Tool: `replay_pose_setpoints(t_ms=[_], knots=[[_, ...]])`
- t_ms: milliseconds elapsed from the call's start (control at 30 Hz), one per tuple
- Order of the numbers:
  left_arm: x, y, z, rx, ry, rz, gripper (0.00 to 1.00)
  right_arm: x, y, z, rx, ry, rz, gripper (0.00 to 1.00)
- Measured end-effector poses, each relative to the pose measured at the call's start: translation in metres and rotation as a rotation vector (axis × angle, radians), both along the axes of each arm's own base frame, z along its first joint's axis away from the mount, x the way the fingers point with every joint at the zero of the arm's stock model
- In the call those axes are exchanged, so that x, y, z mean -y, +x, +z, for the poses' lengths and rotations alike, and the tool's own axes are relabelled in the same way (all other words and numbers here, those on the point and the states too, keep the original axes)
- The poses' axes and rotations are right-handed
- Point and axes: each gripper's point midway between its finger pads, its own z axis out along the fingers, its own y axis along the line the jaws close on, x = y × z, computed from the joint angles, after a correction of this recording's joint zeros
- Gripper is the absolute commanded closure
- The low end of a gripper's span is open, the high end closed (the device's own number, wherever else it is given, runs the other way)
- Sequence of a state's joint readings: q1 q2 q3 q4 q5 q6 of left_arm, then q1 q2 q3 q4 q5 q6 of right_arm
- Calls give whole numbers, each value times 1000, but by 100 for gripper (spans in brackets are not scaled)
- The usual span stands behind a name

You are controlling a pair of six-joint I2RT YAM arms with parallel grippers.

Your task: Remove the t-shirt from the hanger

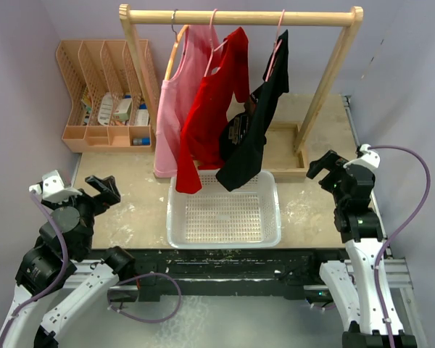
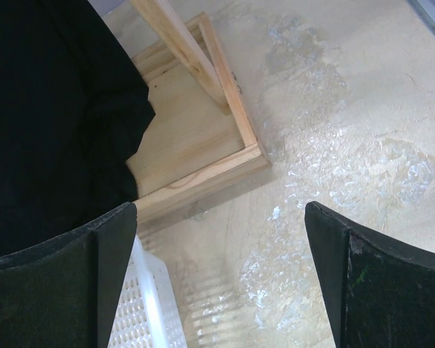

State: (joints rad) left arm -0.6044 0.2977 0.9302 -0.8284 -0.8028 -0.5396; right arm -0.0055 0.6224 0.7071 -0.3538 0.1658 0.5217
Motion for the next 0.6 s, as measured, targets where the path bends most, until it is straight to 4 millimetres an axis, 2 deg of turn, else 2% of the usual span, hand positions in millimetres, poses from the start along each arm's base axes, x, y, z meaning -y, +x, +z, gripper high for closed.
replay_pose_setpoints(t_ms=[467, 600], knots=[[-4, -1, -1, -3, 5, 19, 1, 0, 2, -3, -9, 7, -3, 0], [-3, 0, 0, -2, 5, 19, 1, -6, 3, 2, 11, 29, 18, 0]])
